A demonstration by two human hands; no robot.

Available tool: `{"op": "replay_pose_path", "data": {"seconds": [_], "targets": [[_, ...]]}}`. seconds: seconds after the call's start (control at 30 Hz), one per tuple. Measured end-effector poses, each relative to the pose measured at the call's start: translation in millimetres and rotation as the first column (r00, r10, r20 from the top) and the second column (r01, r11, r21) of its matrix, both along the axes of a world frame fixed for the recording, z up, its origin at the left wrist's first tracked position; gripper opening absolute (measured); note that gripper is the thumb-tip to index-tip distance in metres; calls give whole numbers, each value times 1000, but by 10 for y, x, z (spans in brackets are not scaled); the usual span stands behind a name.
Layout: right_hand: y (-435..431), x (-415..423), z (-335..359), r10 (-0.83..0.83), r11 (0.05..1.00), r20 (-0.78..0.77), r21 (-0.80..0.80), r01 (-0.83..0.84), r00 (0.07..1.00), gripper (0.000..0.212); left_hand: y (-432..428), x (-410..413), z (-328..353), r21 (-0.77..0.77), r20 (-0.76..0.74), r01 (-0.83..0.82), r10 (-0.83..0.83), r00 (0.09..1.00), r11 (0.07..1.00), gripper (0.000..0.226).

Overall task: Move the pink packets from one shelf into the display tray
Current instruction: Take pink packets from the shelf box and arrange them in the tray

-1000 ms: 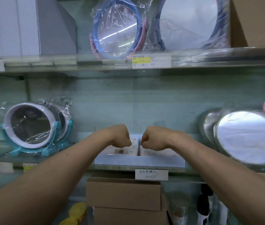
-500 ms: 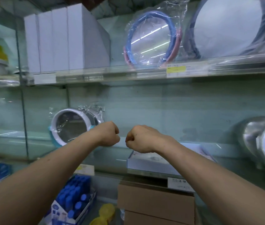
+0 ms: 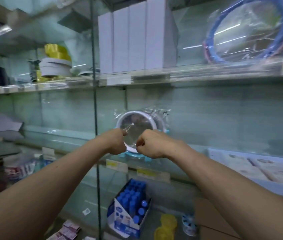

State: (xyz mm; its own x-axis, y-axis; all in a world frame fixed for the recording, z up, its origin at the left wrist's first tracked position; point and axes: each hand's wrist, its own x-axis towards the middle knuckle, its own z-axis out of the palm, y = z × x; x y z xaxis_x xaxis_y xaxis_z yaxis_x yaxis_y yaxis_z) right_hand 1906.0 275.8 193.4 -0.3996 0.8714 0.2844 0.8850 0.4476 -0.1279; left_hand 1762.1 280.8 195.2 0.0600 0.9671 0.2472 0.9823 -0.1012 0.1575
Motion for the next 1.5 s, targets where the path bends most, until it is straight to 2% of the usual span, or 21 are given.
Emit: {"op": "replay_pose_path", "data": {"seconds": [0.3,0.47,0.57,0.7,0.83,1.0,1.1,1.5], "targets": [[155,-1243,-81,43,999,49,5,-43,998,15,62,-1265,-111,-11,-32,-120,120,992,993,57],[213,-1779,-132,31,999,55,-24,-29,998,26,119,-1773,-171,-27,-53,-149,148,988,988,68],[282,-2027,-145,35,998,42,-53,-33,998,7,185,-2002,-192,-38,-53,-157,155,987,987,67],[422,-2312,-143,53,997,30,-54,-51,998,23,329,-2266,-214,-34,-49,-178,176,983,983,67],[645,-2597,-168,79,996,52,-49,-77,996,8,527,-2549,-286,-32,-70,-216,213,975,976,69],[973,-2983,-211,97,995,74,-35,-95,993,30,845,-2904,-380,-32,-98,-251,247,964,968,66],[1237,-3217,-224,102,995,78,-22,-101,992,33,1077,-3129,-384,-22,-124,-276,271,955,961,69],[2307,-4178,-148,114,993,68,-36,-111,991,6,2005,-4053,-301,-20,-148,-364,357,922,931,73]]}}
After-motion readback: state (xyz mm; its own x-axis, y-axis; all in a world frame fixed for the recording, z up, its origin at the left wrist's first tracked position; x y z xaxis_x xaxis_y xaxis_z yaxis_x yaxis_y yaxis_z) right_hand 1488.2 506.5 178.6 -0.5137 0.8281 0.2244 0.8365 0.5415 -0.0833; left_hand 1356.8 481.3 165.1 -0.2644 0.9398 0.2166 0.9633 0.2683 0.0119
